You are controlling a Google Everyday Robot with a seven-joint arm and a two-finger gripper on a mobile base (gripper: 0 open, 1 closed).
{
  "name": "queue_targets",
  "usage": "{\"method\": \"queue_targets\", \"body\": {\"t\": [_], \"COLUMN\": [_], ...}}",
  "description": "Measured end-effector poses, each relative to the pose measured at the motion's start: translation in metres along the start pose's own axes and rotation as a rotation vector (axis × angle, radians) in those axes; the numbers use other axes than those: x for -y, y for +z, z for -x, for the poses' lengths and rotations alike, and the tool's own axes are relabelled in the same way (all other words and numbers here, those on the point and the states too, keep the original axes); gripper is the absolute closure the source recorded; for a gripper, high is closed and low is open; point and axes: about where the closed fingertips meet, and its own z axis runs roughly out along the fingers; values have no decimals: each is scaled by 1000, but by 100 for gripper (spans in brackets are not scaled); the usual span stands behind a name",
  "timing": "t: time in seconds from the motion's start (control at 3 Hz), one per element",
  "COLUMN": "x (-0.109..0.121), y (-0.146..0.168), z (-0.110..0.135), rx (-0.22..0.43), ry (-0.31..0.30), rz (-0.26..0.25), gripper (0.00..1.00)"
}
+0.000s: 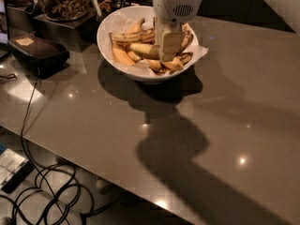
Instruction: Pick banana from white bowl
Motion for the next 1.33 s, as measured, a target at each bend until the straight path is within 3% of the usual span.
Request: {"method": "queue_targets", "body": {"t": [0.33,1.0,1.33], "x": [1,7,-4], "y": [1,13,19], "z": [2,42,65], "rx": [3,16,7], "ry": [-4,-126,-186], "rz": [-5,26,49], "gripper": [100,100,100]}}
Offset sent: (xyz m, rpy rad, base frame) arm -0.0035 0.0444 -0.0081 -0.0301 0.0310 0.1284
